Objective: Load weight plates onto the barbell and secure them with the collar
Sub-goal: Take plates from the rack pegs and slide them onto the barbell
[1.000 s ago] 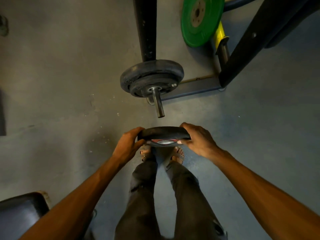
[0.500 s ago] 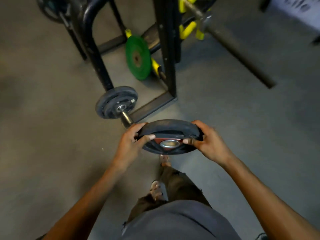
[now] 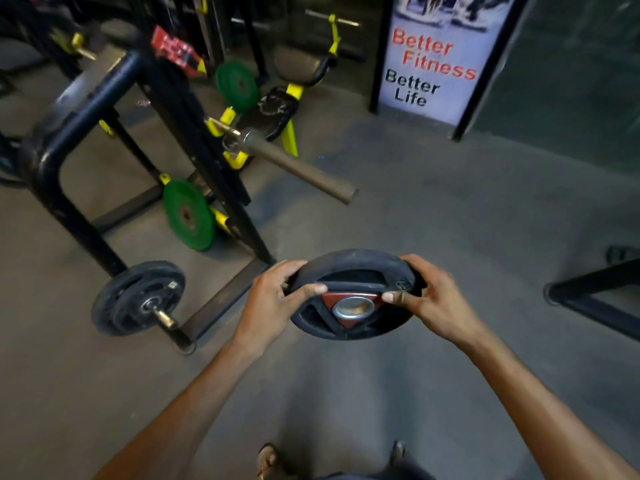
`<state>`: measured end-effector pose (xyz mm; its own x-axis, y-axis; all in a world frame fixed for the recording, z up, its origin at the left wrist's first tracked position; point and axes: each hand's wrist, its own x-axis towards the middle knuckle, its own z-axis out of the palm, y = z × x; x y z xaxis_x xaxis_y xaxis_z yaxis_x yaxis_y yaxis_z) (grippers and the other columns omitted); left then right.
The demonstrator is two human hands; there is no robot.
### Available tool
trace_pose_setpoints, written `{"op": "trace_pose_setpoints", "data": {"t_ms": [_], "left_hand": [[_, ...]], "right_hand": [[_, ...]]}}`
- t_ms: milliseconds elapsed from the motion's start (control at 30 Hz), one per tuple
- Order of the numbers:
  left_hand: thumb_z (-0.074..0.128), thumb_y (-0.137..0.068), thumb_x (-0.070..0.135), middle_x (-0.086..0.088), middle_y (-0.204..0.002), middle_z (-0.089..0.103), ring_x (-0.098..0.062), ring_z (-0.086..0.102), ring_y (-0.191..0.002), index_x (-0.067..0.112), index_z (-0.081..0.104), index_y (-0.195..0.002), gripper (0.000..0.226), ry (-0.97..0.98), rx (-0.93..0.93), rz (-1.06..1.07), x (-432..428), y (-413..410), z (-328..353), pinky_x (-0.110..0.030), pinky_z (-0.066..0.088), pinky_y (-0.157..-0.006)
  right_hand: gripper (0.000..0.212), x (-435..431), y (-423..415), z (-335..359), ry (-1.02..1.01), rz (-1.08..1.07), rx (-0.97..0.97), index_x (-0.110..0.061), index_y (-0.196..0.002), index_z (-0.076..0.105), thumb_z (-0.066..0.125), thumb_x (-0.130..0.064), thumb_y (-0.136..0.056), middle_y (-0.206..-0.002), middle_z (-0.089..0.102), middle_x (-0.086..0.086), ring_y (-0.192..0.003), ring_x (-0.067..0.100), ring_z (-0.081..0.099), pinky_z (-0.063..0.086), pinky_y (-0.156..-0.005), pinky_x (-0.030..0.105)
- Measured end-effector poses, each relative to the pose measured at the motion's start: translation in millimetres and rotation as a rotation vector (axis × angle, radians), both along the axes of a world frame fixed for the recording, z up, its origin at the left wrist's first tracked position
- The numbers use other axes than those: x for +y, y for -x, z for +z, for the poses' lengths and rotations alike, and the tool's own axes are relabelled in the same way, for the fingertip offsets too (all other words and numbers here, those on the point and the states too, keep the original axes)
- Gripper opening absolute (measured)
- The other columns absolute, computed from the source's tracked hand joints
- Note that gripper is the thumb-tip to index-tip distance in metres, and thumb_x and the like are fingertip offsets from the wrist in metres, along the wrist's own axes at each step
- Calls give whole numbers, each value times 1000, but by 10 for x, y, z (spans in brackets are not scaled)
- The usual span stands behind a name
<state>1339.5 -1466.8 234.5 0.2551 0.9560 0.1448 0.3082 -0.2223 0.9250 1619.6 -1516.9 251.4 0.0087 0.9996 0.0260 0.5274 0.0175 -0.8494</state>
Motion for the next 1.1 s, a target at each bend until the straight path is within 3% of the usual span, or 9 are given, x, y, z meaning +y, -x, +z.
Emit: {"op": "trace_pose_setpoints", "data": {"t_ms": [167, 267, 433, 567, 833, 1000, 1100], "left_hand": [[81, -77, 45, 5, -100, 75, -14, 71, -97, 24, 74, -103, 33, -5, -18, 73, 112, -722, 42, -48, 57, -87], [80, -76, 52, 11, -98, 75, -7, 71, -96, 34, 72, -99, 30, -25, 44, 161, 217, -1015, 7, -40, 58, -86], [77, -78, 56, 15, -94, 75, 1, 69, -90, 28, 72, -103, 37, -17, 200, 341, 533, -1205, -146, -37, 58, -82], [69, -75, 69, 15, -92, 76, -2, 72, -88, 30, 71, -108, 51, 15, 196, 419, 962, -1214, -300, -39, 59, -79], [74, -81, 59, 12, -98, 78, -6, 74, -93, 30, 72, -111, 42, 79, 134, 503, 1668, -1199, -394, -46, 60, -82], [74, -85, 48, 15, -105, 75, 0, 70, -97, 36, 70, -115, 33, 17, 190, 605, 1842, -1306, -344, -37, 59, -82], [75, -85, 46, 10, -105, 76, -6, 70, -97, 31, 70, -117, 36, 35, 224, 682, 1889, -1360, -412, -39, 59, -78]], "right_hand": [[38, 311, -731, 38, -17, 81, -12, -30, -112, 65, 86, -28, -80, -100, 74, -11, -95, 10, 70, 58, -85, 46], [38, 653, -1029, 28, -19, 152, -59, -31, -111, 64, 86, -26, -80, -98, 73, -14, -92, 5, 69, 58, -85, 43], [43, 1401, -1187, -50, -11, 265, -243, -39, -114, 57, 79, -48, -77, -99, 71, -18, -95, 13, 68, 56, -84, 44], [43, 2011, -1139, -192, -15, 314, -244, -38, -115, 57, 79, -44, -77, -101, 70, -19, -98, 14, 67, 55, -87, 44], [36, 3047, -982, -233, -10, 465, -225, -30, -112, 61, 80, -26, -81, -100, 69, -12, -94, 9, 65, 54, -82, 37], [38, 3530, -1007, -286, -18, 580, -248, -33, -114, 60, 80, -28, -82, -103, 68, -15, -95, 5, 64, 53, -81, 29], [41, 3850, -1013, -352, -50, 691, -248, -33, -119, 60, 80, -29, -84, -106, 67, -19, -98, 7, 65, 54, -84, 33]]}}
